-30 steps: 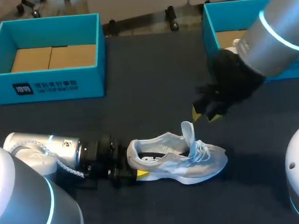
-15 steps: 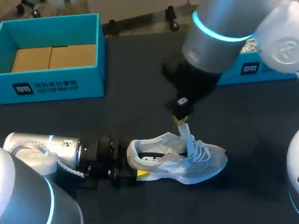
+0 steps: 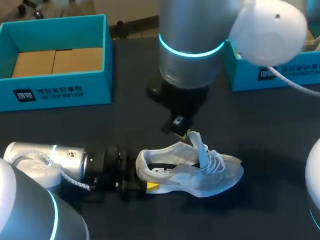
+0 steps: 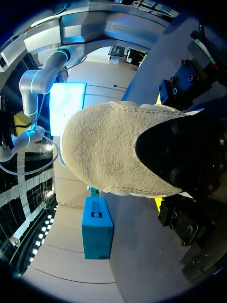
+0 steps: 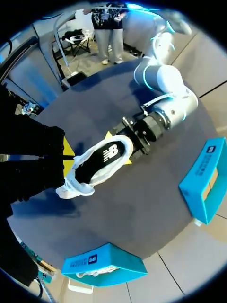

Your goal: Take the shoe out of the shoebox, open the shoe tongue, remove and reinsert the insole, then place the shoe into the shoebox

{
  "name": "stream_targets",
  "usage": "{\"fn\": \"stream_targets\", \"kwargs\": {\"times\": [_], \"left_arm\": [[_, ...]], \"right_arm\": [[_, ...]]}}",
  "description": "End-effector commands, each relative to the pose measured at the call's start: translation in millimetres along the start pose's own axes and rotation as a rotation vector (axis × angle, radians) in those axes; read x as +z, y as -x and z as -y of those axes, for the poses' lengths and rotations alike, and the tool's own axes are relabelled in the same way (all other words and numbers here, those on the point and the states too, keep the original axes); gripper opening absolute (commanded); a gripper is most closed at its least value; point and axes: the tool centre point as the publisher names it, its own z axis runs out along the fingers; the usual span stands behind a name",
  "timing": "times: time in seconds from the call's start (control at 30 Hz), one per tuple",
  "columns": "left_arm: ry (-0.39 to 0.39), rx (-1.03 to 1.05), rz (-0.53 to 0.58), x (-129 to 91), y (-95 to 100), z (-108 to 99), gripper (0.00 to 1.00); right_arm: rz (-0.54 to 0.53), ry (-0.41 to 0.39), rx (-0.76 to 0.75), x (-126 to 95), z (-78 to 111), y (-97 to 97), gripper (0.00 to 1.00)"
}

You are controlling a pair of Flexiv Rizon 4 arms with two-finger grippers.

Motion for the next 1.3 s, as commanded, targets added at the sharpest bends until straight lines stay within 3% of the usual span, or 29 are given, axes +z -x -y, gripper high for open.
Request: {"fn": "stream_targets", "kwargs": {"times": [0.03,0.23,0.37,0.73,0.93,1.3], "left_arm": [[0.002,-0.001,0.002,-1.1,-0.8,1.2,0.0],[0.002,-0.001,0.002,-1.1,-0.8,1.2,0.0],[0.002,-0.001,0.002,-1.1,-0.8,1.2,0.0],[0.002,-0.001,0.002,-1.1,-0.8,1.2,0.0],[0.002,-0.001,0.002,-1.1,-0.8,1.2,0.0],[0.002,-0.001,0.002,-1.1,-0.8,1.2,0.0]], "right_arm": [[0.067,0.004,-0.082,9.0,-14.4,-8.1,0.0],[0.126,-0.002,-0.27,27.3,-29.8,-12.4,0.0],[0.051,-0.005,-0.418,42.7,-37.1,-10.1,0.0],[0.051,-0.005,-0.418,42.7,-37.1,-10.1,0.0],[0.075,-0.033,-0.476,83.1,-49.4,-14.9,0.0],[0.112,-0.02,-0.533,113.8,-55.6,-15.5,0.0]]}}
